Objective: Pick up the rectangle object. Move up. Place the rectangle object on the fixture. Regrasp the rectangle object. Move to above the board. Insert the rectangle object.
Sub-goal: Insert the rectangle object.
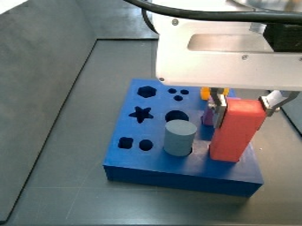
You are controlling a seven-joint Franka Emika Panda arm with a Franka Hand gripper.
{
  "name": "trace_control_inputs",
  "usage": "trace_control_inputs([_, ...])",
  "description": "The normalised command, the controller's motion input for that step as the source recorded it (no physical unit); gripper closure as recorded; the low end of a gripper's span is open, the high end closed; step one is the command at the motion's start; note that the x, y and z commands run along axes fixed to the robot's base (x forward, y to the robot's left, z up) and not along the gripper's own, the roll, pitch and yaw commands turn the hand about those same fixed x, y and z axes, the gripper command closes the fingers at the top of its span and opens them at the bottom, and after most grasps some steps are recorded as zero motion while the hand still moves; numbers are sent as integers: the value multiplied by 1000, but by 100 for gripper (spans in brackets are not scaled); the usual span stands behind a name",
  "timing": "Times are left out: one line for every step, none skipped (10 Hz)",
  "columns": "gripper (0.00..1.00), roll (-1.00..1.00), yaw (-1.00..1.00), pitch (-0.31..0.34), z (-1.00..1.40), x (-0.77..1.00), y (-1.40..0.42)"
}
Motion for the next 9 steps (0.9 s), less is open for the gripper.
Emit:
trace_control_inputs([100,0,0,0,-1000,303,0])
trace_control_inputs([100,0,0,0,-1000,300,0])
trace_control_inputs([100,0,0,0,-1000,300,0])
trace_control_inputs([100,0,0,0,-1000,280,0])
trace_control_inputs([100,0,34,-36,-803,0,0])
trace_control_inputs([100,0,0,-6,-40,0,0])
trace_control_inputs([100,4,0,0,0,0,-9])
trace_control_inputs([100,6,0,0,0,0,-3])
trace_control_inputs([100,0,0,0,0,0,0])
